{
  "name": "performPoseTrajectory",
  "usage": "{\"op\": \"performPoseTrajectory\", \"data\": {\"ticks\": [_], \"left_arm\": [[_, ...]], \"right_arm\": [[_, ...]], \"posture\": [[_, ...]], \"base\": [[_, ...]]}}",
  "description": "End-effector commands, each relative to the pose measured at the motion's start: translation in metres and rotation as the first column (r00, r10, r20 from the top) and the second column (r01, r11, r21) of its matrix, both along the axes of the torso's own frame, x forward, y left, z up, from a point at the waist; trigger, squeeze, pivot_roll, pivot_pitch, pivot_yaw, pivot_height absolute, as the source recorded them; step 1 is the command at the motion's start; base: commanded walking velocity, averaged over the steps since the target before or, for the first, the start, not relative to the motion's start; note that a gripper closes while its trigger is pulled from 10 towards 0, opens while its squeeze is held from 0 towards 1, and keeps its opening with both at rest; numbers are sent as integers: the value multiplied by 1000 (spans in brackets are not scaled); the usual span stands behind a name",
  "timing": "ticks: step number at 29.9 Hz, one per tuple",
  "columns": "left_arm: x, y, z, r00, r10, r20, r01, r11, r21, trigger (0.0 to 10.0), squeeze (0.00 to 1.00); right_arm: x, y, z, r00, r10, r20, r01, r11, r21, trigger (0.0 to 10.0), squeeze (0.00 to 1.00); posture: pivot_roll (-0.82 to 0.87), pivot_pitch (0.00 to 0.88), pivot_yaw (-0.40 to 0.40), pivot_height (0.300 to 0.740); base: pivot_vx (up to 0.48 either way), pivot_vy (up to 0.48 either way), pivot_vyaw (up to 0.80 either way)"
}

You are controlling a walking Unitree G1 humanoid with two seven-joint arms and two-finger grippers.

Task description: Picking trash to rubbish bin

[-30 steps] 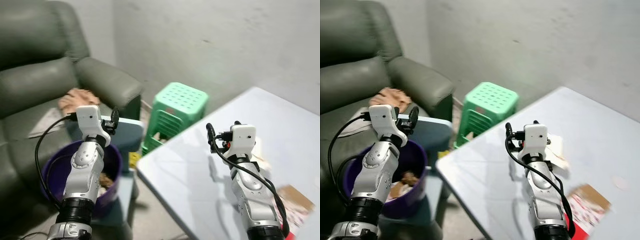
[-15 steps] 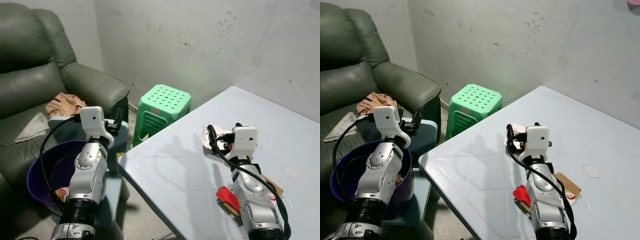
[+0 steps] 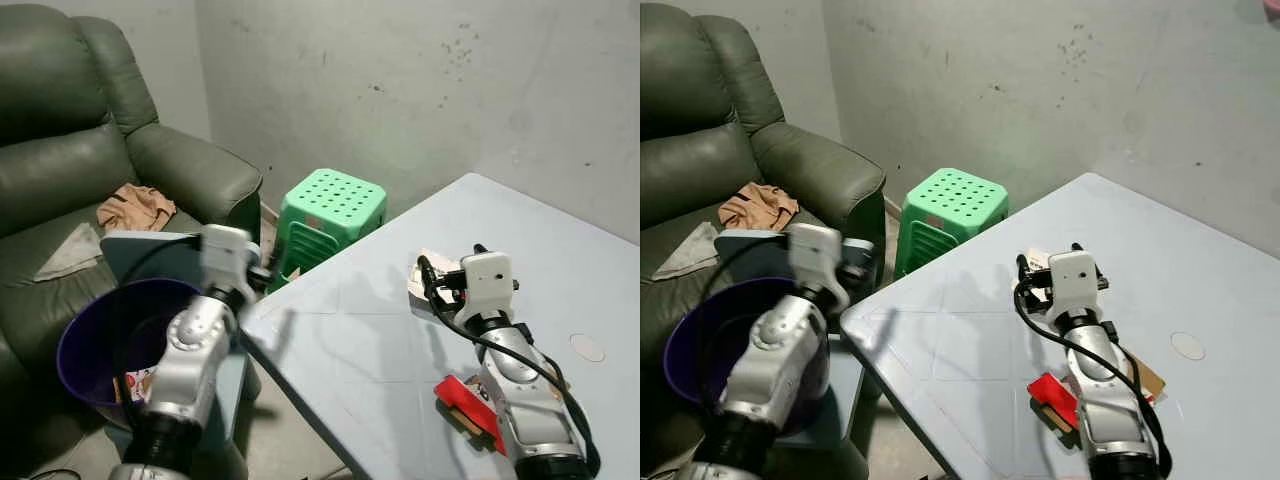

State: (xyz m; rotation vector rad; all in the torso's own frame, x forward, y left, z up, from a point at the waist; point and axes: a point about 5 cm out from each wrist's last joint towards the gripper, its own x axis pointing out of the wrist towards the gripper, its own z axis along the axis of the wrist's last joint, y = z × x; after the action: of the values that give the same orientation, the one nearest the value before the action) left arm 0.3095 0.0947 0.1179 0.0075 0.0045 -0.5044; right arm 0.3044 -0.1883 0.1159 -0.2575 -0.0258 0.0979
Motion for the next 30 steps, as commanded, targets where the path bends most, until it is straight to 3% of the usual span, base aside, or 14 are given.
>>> {"op": "performPoseTrajectory", "data": {"ticks": [1,12,16,26,30], "left_arm": [[-10,-19,3,994,-108,20,107,994,24,10000,0],[-26,-38,5,974,-225,0,225,974,7,10000,0],[-30,-40,6,972,-235,-12,235,972,-3,10000,0],[-30,-39,9,975,-224,-13,224,975,-6,10000,0],[-31,-38,11,976,-217,-15,217,976,-10,10000,0]], "right_arm": [[2,-3,4,999,45,0,-45,998,-45,10000,0],[-3,-10,9,966,253,-44,-257,948,-186,10000,0],[-3,-15,7,937,330,-115,-350,891,-289,10000,0],[5,-17,-3,914,339,-224,-406,796,-450,10000,0],[10,-21,-4,925,299,-233,-378,772,-511,10000,0]], "posture": [[53,0,-62,740],[39,0,-53,740],[43,0,-57,740],[56,0,-64,740],[59,0,-67,740]], "base": [[0,0,0],[0,0,0],[0,0,0],[0,0,0],[0,0,0]]}}
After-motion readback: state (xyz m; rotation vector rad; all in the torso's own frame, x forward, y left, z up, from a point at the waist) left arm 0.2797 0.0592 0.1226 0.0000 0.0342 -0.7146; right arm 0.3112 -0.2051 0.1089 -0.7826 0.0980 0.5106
